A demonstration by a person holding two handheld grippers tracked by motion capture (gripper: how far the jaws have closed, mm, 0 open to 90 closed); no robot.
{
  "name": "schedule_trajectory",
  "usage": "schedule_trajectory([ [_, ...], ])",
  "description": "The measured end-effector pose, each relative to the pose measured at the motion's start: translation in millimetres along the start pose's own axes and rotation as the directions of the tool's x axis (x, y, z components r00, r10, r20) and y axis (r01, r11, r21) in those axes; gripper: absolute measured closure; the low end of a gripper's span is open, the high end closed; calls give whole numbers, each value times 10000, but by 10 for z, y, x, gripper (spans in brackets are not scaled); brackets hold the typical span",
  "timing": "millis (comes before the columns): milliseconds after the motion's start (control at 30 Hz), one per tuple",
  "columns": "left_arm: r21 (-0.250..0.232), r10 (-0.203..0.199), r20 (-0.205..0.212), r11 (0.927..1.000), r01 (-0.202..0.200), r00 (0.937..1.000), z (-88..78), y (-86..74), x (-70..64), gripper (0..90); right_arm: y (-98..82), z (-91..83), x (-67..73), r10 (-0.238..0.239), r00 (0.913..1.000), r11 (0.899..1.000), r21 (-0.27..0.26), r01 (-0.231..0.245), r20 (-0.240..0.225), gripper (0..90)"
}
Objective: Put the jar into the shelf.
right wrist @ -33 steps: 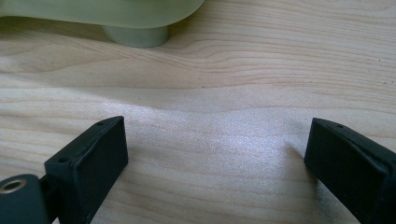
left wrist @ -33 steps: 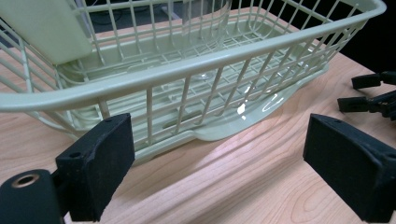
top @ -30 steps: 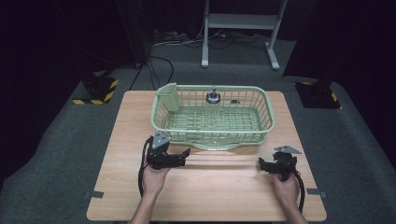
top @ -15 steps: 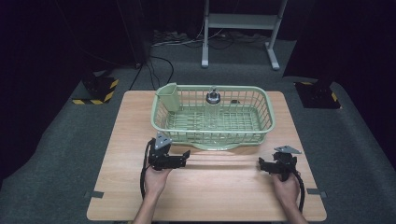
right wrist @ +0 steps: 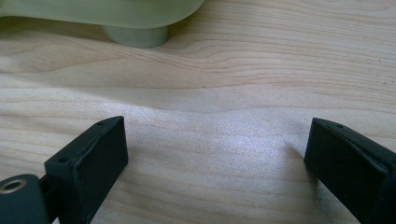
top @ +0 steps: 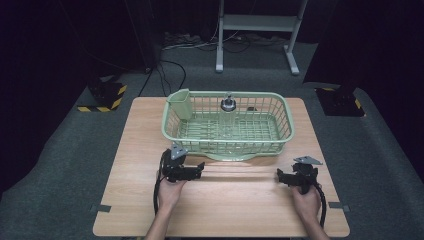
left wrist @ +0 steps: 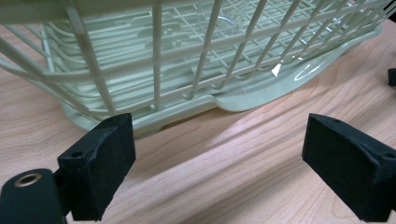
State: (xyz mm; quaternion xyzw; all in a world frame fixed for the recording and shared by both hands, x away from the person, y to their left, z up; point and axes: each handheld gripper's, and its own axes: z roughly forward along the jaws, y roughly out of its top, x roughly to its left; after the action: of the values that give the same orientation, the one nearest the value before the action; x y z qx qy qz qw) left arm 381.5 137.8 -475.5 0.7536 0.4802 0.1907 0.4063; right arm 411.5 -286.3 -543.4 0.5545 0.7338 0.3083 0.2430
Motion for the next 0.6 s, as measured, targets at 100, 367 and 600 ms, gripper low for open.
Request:
schedule_trajectory([
  [100, 75, 35, -79, 10000, -35, 10000, 27, -1, 0, 98, 0, 0, 0, 0, 10000, 10000, -1, 0, 0, 58],
  [367, 462, 355, -307, 9984, -341, 9989, 182, -4, -28, 98, 0, 0, 0, -1, 10000, 10000, -1, 1, -1, 58],
  [600, 744, 533, -417, 9960, -501, 9977, 313, -14, -41, 98, 0, 0, 0, -1, 10000, 10000, -1, 1, -1, 58],
])
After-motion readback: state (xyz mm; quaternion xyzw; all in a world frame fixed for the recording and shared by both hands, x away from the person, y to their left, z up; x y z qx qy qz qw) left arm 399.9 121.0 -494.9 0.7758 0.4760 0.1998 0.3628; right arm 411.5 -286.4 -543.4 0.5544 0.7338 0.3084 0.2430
